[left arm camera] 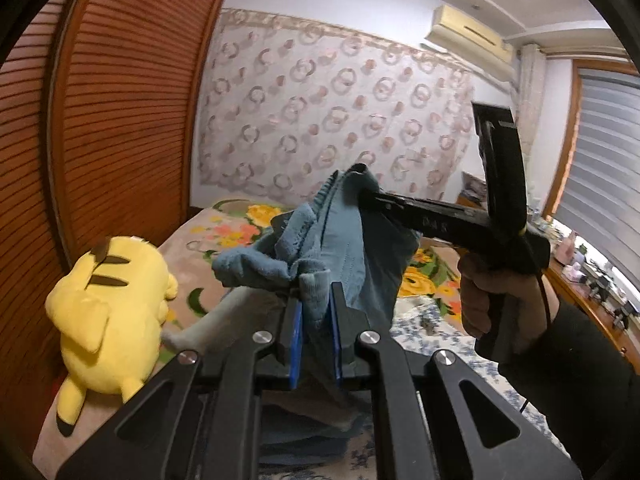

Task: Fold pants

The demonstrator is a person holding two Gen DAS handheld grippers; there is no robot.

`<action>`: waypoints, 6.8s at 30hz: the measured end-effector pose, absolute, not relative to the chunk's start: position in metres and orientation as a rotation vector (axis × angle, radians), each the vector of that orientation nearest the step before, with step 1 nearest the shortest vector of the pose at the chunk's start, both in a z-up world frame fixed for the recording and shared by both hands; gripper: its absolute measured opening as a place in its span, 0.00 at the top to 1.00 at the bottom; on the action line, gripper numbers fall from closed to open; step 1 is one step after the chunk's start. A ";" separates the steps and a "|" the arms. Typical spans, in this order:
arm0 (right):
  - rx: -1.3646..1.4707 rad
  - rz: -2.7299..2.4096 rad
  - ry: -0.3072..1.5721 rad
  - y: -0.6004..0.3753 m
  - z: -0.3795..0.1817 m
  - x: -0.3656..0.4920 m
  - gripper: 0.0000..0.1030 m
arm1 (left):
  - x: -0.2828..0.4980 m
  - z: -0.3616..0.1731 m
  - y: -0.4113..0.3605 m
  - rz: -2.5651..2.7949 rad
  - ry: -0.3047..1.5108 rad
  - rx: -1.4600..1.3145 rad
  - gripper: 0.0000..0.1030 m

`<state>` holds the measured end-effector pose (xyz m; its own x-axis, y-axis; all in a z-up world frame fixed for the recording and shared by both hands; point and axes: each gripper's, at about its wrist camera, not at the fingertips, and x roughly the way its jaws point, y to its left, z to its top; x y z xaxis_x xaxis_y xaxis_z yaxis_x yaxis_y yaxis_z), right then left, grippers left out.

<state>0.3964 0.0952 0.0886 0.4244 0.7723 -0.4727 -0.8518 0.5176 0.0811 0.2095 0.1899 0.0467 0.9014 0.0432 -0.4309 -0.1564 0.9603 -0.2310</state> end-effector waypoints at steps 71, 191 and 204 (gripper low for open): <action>-0.158 0.819 0.572 0.000 0.078 0.286 0.66 | 0.177 0.031 0.149 0.128 0.589 -0.102 0.43; -0.017 0.327 0.399 -0.213 0.080 0.075 0.29 | 0.054 0.068 -0.006 -0.059 0.442 -0.015 0.40; -0.017 0.328 0.400 -0.213 0.080 0.075 0.28 | 0.054 0.068 -0.005 -0.060 0.442 -0.015 0.40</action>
<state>0.0746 -0.2134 0.0800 0.8692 0.3104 -0.3848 -0.3169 0.9472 0.0483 0.0540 -0.0048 0.0676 0.9023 -0.0612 -0.4267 0.0545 0.9981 -0.0278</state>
